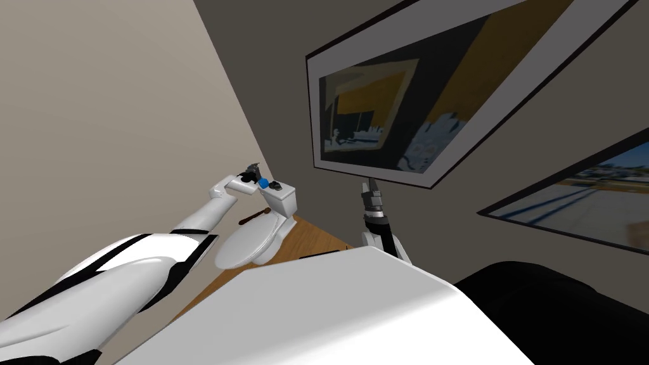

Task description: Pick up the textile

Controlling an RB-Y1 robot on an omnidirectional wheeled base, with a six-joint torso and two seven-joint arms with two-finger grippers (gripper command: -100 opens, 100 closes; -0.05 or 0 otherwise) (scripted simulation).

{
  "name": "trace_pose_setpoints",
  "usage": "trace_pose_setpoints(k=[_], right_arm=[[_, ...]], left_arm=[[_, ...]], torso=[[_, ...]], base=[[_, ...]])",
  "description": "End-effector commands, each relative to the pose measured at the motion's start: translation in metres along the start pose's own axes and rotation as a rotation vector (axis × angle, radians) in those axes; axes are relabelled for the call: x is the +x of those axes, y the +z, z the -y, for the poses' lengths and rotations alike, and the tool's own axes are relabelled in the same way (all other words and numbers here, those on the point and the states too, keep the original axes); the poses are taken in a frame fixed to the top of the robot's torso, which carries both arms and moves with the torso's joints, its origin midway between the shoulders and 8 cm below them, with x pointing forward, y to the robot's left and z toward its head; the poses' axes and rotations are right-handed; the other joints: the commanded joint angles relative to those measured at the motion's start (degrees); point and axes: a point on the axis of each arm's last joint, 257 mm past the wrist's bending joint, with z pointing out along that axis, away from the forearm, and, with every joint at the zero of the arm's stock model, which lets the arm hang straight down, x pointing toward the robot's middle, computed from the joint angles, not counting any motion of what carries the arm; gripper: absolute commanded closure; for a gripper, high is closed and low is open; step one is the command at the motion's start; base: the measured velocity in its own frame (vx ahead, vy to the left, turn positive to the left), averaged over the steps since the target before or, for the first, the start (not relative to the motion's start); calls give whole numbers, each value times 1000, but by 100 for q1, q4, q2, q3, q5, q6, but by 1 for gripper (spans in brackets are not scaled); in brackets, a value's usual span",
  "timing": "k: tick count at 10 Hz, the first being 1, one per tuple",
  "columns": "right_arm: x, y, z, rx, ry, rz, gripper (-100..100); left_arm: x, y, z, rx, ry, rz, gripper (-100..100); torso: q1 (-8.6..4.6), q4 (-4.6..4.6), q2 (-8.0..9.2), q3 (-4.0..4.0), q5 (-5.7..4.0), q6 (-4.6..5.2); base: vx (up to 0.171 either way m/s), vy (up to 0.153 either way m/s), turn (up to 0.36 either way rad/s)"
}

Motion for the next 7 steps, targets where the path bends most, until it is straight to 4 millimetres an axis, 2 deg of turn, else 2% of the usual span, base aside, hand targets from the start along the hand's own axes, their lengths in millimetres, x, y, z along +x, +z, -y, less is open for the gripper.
trace_pose_setpoints(k=[1, 2, 3, 4, 6, 7], right_arm=[[0, 0, 0, 0, 0, 0, 0], [0, 0, 0, 0, 0, 0, 0], [0, 0, 0, 0, 0, 0, 0], [0, 0, 0, 0, 0, 0, 0], [0, 0, 0, 0, 0, 0, 0], [0, 0, 0, 0, 0, 0, 0]], left_arm=[[-11, 7, 12, -7, -21, 30, -100], [-15, 8, 8, -16, -22, 39, -100], [-21, 13, 21, -17, -43, 57, -100], [-25, 14, 15, -29, -43, 66, -100], [-38, 22, 27, -53, -86, 106, -100], [-40, 22, 23, -61, -86, 111, -100]], torso=[[0, 0, 0, 0, 0, 0], [-1, 0, -1, 0, -1, 1], [-1, 0, 0, 0, 0, 0], [-1, 1, 1, 1, -1, 1], [0, 0, -2, -1, -1, 2], [0, -1, -5, -2, 0, 2]], base=[[1, -6, 7], [-3, -6, 18], [-6, -4, 18], [0, 0, 0], [6, 2, -15], [0, 0, 0]])
